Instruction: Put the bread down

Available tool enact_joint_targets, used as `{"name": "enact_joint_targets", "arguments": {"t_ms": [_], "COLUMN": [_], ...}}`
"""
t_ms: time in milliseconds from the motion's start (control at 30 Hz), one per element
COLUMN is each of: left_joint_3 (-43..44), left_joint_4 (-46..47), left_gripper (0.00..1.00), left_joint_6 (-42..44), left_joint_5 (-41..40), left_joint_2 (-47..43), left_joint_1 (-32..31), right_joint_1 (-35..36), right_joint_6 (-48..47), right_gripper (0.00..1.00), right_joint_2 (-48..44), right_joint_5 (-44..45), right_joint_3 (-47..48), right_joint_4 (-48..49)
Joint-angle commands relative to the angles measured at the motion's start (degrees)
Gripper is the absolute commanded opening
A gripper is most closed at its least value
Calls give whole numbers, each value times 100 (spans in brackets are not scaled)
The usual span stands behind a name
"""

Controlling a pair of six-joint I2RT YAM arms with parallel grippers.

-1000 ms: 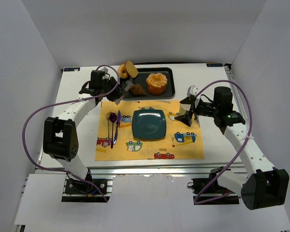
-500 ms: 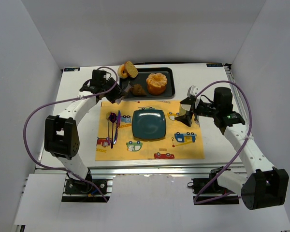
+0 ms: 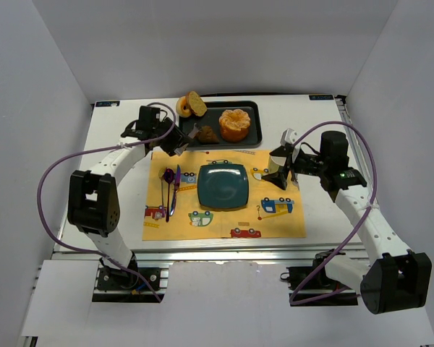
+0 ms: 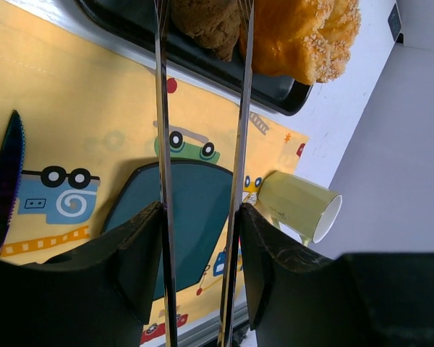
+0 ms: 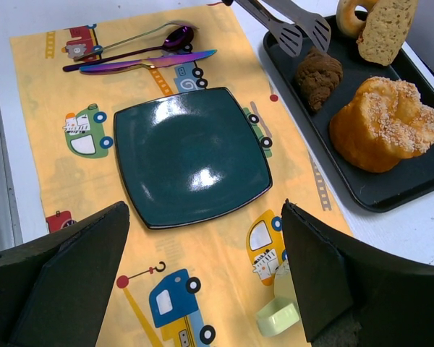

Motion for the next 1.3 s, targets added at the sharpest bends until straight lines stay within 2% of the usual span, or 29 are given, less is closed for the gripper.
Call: {"name": "enact_joint_targets", "arguments": {"t_ms": [0,567,1267], "left_joint_3": [-149,-589,-748], "left_joint_4": [291,1144,969], "left_gripper": [55,55,57], "left_joint_6": [-214,-988,-953], "left_joint_5": [175,456,544], "left_joint_2": [-78,-219,-351], "left_joint_1": [-28,-28,-28], "right_joint_1": [-28,-46,-63], "right_joint_6": [42,-2,-20], "right_gripper": [89,89,89], "right_joint_2": [-157,-174,-157], "right_joint_5": [-165,-191,-235], "right_joint_3": [-91,-153,-170], "right_joint_4": [180,145,154]}}
